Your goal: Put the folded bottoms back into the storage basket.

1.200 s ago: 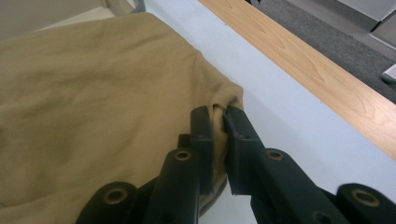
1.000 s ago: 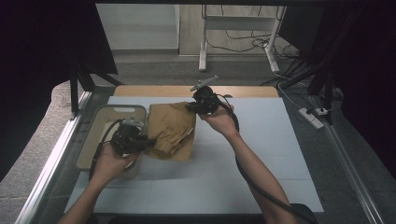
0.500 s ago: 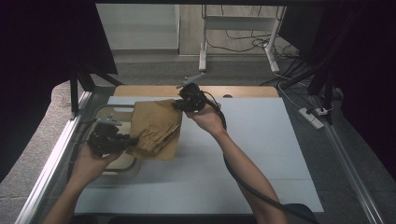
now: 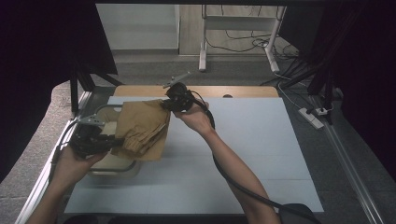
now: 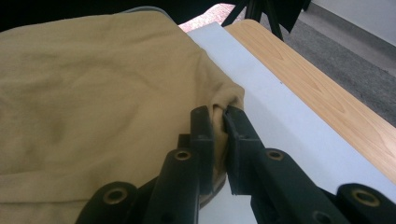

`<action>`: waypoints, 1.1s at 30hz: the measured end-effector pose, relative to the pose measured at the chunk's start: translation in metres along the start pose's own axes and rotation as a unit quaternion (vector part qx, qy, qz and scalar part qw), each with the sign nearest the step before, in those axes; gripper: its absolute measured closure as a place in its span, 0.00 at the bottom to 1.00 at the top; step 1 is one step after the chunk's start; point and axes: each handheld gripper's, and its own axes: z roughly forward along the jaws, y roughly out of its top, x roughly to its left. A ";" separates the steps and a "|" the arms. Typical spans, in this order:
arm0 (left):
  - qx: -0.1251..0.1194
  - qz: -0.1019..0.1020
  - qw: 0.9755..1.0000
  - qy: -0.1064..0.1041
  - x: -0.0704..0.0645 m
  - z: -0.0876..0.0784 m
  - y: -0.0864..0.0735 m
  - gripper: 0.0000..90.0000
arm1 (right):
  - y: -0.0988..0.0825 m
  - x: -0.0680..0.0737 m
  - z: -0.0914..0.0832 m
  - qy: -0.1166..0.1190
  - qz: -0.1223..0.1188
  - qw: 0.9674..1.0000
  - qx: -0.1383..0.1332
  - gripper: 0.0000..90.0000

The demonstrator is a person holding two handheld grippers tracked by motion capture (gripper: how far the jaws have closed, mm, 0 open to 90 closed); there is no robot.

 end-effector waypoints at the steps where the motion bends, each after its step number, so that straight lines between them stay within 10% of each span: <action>1: 0.001 -0.001 1.000 0.002 0.002 -0.002 -0.002 0.84 | 0.001 0.001 0.002 0.002 0.001 1.000 -0.001 0.92; 33: 0.018 -0.068 0.996 0.048 0.053 -0.034 -0.051 0.84 | 0.028 0.039 0.070 0.038 -0.008 0.999 -0.006 0.92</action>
